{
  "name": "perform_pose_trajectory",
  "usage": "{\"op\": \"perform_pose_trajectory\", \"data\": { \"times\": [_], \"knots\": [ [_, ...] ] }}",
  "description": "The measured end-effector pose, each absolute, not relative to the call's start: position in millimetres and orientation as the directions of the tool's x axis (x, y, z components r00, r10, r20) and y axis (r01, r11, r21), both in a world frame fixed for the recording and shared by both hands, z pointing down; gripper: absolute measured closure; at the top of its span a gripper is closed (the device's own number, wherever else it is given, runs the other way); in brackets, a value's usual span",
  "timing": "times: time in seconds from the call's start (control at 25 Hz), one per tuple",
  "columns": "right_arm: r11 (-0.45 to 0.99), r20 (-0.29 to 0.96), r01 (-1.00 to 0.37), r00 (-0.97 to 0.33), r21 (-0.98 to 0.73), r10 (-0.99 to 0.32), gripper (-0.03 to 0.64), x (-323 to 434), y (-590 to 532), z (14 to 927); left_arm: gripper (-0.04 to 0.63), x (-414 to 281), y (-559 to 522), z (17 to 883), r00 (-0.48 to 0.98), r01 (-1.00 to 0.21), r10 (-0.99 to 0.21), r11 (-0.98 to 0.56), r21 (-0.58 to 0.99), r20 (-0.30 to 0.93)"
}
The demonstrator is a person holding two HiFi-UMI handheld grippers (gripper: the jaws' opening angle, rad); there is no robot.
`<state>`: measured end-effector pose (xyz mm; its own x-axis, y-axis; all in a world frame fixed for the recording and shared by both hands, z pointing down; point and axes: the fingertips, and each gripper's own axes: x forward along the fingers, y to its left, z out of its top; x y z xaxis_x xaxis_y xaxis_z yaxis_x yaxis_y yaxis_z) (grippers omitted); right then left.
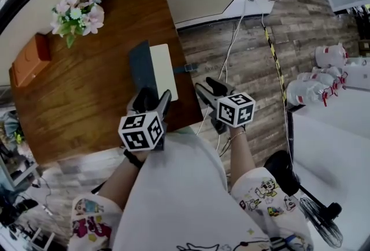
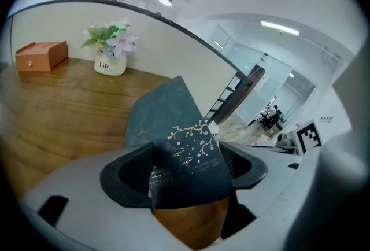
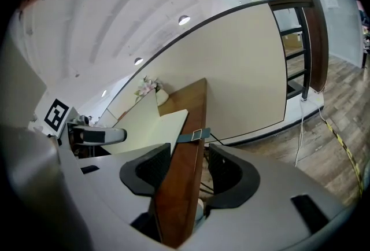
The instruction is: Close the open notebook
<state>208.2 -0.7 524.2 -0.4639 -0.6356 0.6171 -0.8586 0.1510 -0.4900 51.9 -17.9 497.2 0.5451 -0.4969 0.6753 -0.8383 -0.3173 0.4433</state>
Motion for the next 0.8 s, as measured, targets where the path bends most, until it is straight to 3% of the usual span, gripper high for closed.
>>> {"op": "perform_pose_trajectory", "data": {
  "times": [0.8],
  "knots": [
    [0.094, 0.612, -0.853, -0.440, -0.513, -0.657, 0.420, 238, 24, 535, 0.264, 78, -13, 534, 0.307, -0.916, -0.579, -0.396, 0.068, 0.755]
  ]
}}
